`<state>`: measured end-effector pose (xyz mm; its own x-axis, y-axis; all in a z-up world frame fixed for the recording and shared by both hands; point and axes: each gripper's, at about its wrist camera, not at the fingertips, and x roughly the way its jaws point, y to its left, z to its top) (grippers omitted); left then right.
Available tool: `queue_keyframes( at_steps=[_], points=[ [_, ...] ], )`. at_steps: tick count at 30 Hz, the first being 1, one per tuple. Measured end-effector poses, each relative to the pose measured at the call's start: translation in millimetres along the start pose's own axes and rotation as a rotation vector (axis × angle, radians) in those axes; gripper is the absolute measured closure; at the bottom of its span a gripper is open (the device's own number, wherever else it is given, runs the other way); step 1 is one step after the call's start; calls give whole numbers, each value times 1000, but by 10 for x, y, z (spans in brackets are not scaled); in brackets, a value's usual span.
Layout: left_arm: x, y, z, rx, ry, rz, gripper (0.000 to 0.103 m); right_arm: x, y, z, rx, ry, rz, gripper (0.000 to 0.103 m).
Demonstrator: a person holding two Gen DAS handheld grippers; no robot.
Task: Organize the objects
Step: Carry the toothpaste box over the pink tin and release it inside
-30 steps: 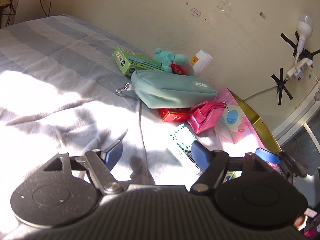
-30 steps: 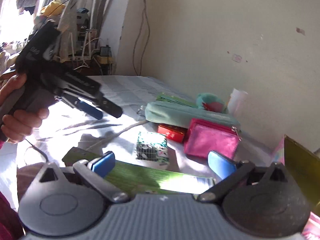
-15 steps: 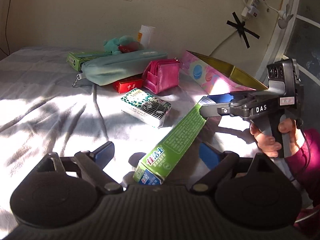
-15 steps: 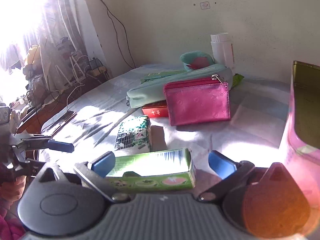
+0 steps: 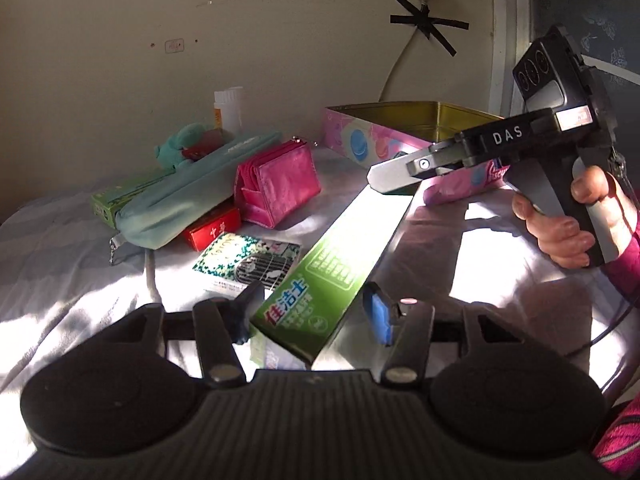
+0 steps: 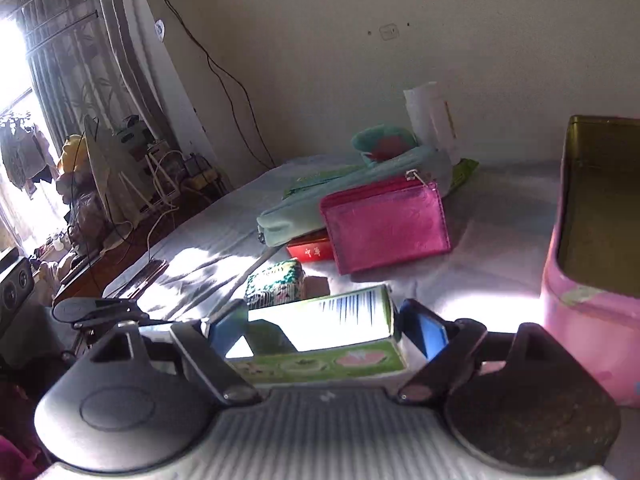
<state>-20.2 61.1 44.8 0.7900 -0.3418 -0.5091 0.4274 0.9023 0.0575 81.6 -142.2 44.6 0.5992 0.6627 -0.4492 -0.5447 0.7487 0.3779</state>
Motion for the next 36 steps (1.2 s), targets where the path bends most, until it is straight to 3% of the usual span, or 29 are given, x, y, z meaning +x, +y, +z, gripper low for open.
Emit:
queue_keyframes(
  at_steps=[3,6,8,9,10,11,13,15,17,20,22,24,28,33,35,36],
  points=[
    [110,-239,362,78,-75,-49,50,-315,24,129,-29,-122,-47,18],
    [333,-544,712,188,-148,-68,54,-548,-22,219,-67,-212,-162,18],
    [506,-768,918,257,-207,-55,69,-669,-167,256,-40,-251,-164,24],
    [625,-893,1059,291,-236,-58,71,-744,-260,273,-15,-273,-150,32],
    [711,-984,1184,310,-257,-85,71,-799,-318,282,-5,-298,-173,34],
    [830,-1057,1318,332,-257,-119,71,-855,-358,291,-9,-336,-231,34],
    [1093,-1201,1507,380,-264,-117,69,-954,-463,284,-17,-408,-376,27],
    [1250,-1218,1665,338,-232,-137,68,-1026,-569,251,-2,-446,-426,24],
    [1257,-1091,1738,239,-194,-163,68,-1128,-662,229,22,-486,-402,24],
    [1010,-793,1615,154,-187,-113,58,-1120,-556,233,-25,-504,-326,25],
    [794,-566,1418,125,-190,-44,34,-1025,-410,205,-106,-485,-304,25],
    [664,-397,1212,112,-153,34,18,-924,-221,212,-205,-463,-320,25],
    [701,-278,885,138,-35,88,13,-738,-93,166,-216,-415,-305,23],
    [1152,-186,777,106,142,84,12,-667,-102,86,-161,-378,-300,19],
    [1284,-179,699,105,202,128,13,-633,-47,29,-175,-364,-289,18],
    [1335,-178,658,110,217,156,20,-601,-9,11,-197,-354,-288,18]
  ],
)
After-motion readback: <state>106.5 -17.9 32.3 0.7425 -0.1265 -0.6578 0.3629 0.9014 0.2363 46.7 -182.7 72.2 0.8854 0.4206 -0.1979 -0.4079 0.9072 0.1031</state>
